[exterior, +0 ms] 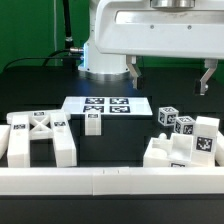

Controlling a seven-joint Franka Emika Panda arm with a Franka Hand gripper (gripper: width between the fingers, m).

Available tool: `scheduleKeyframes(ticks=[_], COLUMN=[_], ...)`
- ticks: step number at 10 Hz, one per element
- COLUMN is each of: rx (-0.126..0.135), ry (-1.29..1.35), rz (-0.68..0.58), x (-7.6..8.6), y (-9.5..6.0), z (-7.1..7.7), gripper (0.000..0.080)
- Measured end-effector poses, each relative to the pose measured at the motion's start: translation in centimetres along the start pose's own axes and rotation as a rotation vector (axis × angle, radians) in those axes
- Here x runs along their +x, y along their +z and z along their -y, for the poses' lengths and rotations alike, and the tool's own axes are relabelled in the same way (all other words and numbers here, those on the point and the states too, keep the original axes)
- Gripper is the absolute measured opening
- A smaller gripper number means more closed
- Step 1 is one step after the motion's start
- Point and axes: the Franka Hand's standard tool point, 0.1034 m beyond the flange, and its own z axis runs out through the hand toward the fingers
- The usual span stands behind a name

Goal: Assemble chair

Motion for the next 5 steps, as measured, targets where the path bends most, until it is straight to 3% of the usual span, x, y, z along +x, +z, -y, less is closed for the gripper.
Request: scheduleKeyframes(ticks=[1, 2, 3, 5], rx=[-0.003, -0.007, -0.013, -0.021], ry=[-0.056, -0.143, -0.227, -0.280], rz=[-0.003, -0.010, -0.010, -0.002], x=[0.1, 0.3, 0.5, 1.1], y=[0.3, 0.2, 0.5, 1.3], z=[-0.8, -2.5, -5.3, -8.8], gripper=[0.0649, 0.0649, 0.0649, 0.0649])
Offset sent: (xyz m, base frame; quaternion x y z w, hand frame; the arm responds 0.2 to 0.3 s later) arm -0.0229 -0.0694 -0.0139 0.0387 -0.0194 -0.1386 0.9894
